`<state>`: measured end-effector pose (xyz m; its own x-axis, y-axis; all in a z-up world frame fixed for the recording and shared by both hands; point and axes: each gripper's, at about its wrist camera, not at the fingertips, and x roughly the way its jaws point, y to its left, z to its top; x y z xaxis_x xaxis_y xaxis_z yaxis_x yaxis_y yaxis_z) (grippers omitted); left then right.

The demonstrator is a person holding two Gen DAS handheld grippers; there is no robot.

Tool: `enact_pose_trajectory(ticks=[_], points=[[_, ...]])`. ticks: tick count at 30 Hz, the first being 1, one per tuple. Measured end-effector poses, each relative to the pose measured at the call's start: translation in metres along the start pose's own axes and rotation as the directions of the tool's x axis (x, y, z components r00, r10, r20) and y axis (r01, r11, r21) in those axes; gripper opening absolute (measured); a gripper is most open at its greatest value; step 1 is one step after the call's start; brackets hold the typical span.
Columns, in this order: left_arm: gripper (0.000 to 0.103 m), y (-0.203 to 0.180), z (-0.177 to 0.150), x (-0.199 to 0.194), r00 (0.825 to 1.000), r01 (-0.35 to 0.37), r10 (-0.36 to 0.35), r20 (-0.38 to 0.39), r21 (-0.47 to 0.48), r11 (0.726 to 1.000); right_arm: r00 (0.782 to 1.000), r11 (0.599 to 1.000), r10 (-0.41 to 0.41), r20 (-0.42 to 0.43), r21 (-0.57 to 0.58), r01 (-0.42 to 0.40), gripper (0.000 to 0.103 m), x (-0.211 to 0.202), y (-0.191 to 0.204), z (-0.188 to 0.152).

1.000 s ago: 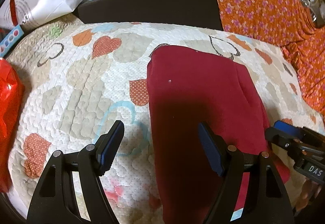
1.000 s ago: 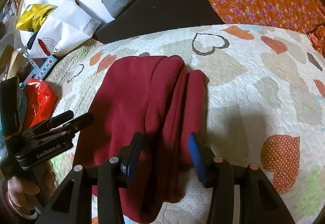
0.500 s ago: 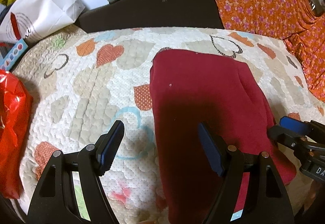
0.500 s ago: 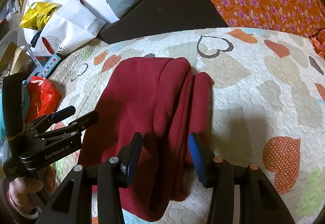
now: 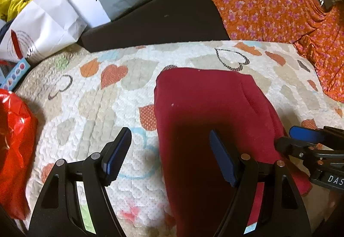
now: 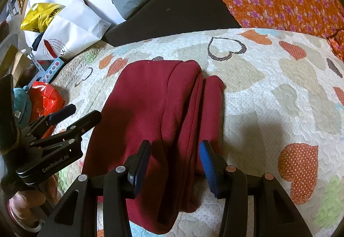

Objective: Fold small clothes

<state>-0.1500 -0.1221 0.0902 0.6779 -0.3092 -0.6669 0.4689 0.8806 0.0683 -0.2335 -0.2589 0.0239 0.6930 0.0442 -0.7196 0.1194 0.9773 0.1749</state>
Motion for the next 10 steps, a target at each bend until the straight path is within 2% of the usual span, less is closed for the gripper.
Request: enact_pose_trajectory(ticks=[6, 10], points=[[0.075, -0.0039, -0.0004, -0.0028, 1.0, -0.002, 0.001, 0.029, 0.029, 1.0, 1.0, 1.0, 0.001, 0.004, 0.001, -0.001, 0.046, -0.0005, 0.0002, 0.0002], [0.075, -0.0032, -0.0008, -0.0024, 1.0, 0.004, -0.004, 0.02, 0.021, 1.0, 1.0, 1.0, 0.002, 0.007, 0.002, -0.002, 0.046, -0.0009, 0.0001, 0.0013]])
